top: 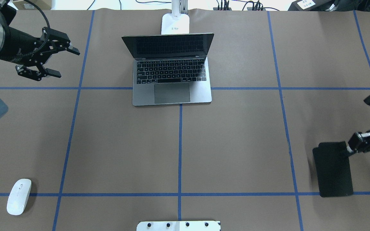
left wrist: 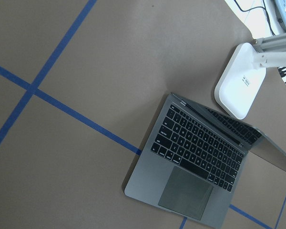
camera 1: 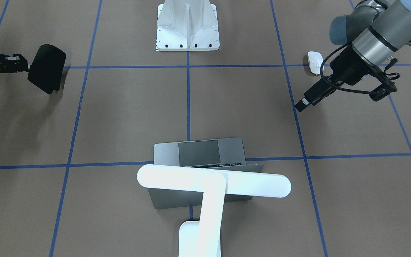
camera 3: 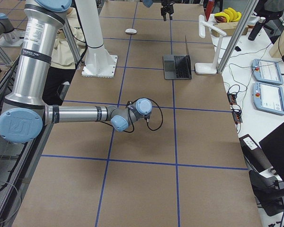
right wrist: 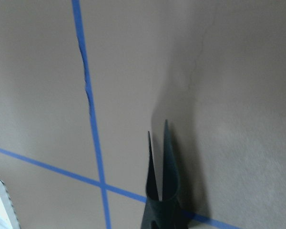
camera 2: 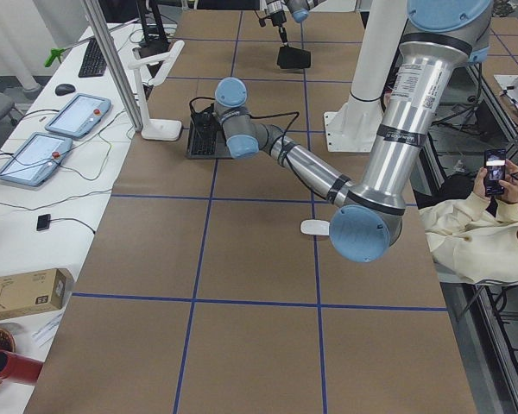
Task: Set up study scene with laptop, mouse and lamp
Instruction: 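Carry the mouse pad with the right gripper toward the laptop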
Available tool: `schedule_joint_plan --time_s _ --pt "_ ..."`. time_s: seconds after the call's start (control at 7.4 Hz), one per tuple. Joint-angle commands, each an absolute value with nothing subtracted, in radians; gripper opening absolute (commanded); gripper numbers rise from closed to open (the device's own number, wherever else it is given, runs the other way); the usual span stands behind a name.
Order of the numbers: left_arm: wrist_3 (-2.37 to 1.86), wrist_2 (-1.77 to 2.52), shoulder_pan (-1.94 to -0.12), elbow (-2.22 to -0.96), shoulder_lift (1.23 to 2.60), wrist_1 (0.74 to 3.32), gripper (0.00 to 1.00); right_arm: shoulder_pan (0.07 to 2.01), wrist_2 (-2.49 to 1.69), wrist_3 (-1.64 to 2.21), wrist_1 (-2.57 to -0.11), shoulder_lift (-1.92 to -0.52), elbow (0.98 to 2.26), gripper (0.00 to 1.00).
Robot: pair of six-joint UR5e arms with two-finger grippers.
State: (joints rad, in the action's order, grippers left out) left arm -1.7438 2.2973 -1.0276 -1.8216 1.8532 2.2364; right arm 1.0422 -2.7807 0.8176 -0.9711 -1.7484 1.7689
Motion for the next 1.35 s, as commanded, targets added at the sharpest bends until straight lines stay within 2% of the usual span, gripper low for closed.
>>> schedule_joint_plan --time_s 0.0,0.41,0.81,1.22 --pt "-1.703 2.302 -1.048 -1.812 1.841 2.230 1.00 1.119 -2.745 0.905 -0.980 -1.634 1.776 0.00" --pt "-1.496 2.299 -1.055 -1.769 1.769 2.224 1.00 1.123 -2.573 0.913 -1.241 -1.391 1.787 0.00" --pt "-1.327 2.301 -1.074 -1.697 1.743 2.226 1.00 0.968 -2.288 0.908 -1.684 -1.096 1.825 0.00" --pt "-1.258 2.301 -1.075 -1.690 1.707 2.226 1.00 0.907 -2.168 0.899 -1.727 -1.016 1.769 0.00"
